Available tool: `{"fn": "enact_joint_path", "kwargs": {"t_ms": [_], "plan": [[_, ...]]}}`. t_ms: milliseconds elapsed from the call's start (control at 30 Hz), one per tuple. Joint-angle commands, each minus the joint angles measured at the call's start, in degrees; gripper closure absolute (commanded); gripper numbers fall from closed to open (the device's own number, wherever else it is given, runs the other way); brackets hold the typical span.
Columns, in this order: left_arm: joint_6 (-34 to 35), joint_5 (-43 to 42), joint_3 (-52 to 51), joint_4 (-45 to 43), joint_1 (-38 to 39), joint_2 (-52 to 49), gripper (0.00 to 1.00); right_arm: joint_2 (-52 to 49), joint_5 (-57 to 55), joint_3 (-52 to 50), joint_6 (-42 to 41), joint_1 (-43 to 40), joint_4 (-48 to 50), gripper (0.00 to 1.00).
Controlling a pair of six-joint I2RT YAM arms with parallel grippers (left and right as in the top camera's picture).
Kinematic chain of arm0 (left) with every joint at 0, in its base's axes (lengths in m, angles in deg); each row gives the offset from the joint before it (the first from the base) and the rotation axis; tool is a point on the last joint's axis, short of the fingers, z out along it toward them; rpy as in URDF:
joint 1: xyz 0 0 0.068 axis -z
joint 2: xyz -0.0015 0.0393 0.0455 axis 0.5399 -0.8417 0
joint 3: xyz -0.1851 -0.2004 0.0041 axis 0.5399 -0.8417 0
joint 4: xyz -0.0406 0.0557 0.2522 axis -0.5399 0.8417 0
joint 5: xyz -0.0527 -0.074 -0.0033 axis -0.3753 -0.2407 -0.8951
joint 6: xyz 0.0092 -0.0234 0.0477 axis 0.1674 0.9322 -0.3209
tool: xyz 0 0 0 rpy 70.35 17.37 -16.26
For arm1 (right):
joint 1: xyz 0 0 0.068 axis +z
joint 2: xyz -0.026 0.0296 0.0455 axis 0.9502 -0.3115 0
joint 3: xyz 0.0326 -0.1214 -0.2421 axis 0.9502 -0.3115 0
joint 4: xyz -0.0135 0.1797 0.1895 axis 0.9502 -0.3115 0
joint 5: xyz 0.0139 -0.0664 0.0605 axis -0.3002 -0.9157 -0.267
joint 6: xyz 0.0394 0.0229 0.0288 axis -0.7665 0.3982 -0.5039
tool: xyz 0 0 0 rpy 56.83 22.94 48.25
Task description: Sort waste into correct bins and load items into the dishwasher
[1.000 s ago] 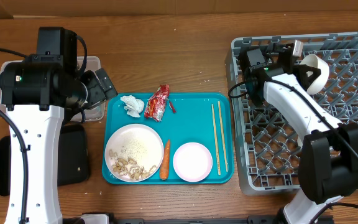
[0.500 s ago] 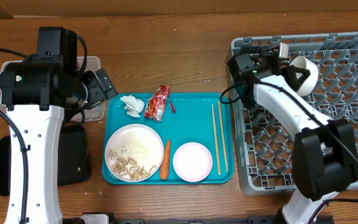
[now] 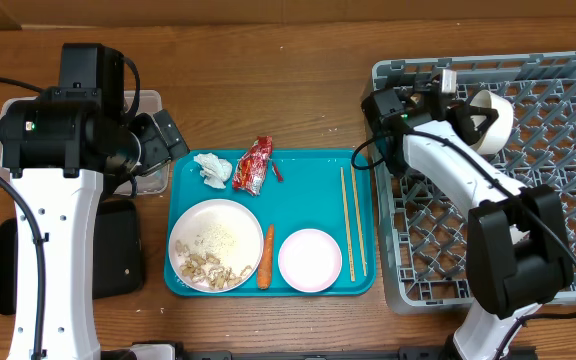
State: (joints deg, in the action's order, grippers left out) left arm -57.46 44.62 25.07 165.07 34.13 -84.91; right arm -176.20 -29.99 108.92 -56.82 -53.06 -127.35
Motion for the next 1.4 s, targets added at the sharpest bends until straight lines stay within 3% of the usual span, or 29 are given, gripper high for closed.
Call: {"fn": "enact_joint_path", "kwargs": {"t_ms": [0,333,633,700,767,867,1000,1267,1367], "plan": [[0.33,-0.24,0.81,-0.11,-0.26,-0.44,0.0,-0.79,-1.07,-0.09,0.28,-1.29,0.46,0.96],[0.33,-0.24,0.81,-0.11,-0.26,-0.44,0.0,-0.81,-0.15,-0.09,1.81,-3.32,2.97,0.96],[0.33,-0.24,0.81,-0.11,-0.26,-0.44,0.0,-1.84,4.63,-0.15,1.79,2.86,2.71,0.95],[0.33,-0.24,0.81,-0.11,-0.26,-0.44,0.0,-1.88,4.63,-0.13,1.77,4.66,1.64,0.81],[0.33,-0.24,0.81,-0.11,-0.26,-0.44,0.0,-1.53,4.85,-0.04,1.25,6.69,0.96,0.44],[0.33,-0.24,0.81,-0.11,-0.26,-0.44,0.0,0.42,8.81,0.7,0.09,9.92,0.48,0.25],[0.33,-0.24,0.81,-0.11,-0.26,-0.44,0.0,5.14,24.44,4.28,0.04,14.19,-0.57,0.22],[0.33,-0.24,0.81,-0.11,-0.26,-0.44,0.0,16.85,74.12,13.09,-0.46,18.51,-5.64,0.22],[0.33,-0.24,0.81,-0.11,-0.26,-0.44,0.0,19.76,92.45,13.05,-0.48,18.43,-7.43,0.28]]}}
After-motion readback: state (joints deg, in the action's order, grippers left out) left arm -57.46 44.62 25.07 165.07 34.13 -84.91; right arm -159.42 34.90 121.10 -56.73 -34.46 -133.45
